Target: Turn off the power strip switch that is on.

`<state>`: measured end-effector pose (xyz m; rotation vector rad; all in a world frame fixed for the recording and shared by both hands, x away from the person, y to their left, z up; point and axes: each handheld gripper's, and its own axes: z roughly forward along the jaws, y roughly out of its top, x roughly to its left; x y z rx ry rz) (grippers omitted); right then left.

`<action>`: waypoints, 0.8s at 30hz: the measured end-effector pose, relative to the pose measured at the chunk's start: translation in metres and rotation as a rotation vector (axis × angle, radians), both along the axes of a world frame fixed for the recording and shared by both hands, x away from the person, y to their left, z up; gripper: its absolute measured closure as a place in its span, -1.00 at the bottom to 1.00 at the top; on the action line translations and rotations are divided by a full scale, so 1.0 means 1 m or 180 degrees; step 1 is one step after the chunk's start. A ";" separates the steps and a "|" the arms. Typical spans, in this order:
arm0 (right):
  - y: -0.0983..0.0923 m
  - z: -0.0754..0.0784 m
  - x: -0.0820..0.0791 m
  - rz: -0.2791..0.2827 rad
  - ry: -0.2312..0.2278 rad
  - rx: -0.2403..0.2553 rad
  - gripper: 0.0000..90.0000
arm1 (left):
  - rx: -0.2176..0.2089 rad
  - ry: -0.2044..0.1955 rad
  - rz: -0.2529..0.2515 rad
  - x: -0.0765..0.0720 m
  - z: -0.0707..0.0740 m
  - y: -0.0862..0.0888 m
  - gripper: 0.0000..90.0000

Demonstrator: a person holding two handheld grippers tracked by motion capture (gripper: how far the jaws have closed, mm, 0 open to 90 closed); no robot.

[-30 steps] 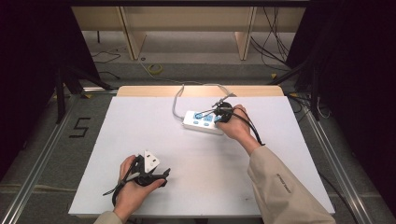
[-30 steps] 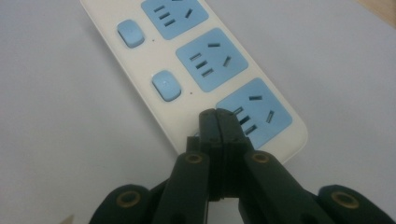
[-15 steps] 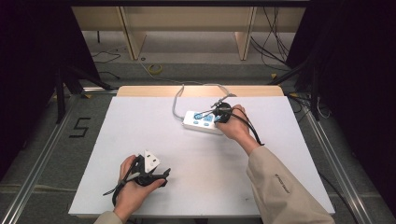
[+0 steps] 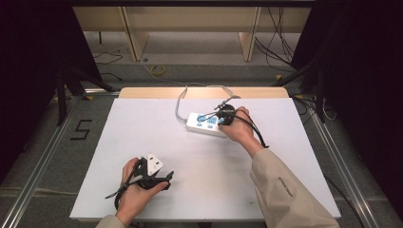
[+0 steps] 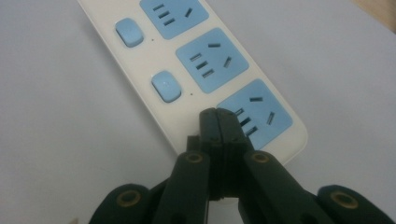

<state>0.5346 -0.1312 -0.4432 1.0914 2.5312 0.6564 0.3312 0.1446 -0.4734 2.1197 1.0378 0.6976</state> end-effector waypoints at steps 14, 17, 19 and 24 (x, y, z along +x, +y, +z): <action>-0.001 -0.001 0.000 -0.0012 0.0001 0.0015 1.00 | 0.0006 -0.0007 -0.0008 0.000 -0.001 -0.001 -0.53; -0.001 -0.001 -0.001 -0.0020 -0.0014 0.0032 1.00 | 0.0014 0.0000 -0.0008 0.000 -0.001 -0.001 -0.53; -0.002 -0.001 -0.001 -0.0026 -0.0008 0.0042 1.00 | 0.0013 -0.0002 -0.0009 0.000 -0.001 -0.001 -0.53; -0.001 -0.001 -0.001 -0.0034 -0.0012 0.0046 1.00 | 0.0015 0.0001 -0.0010 0.000 -0.001 -0.001 -0.53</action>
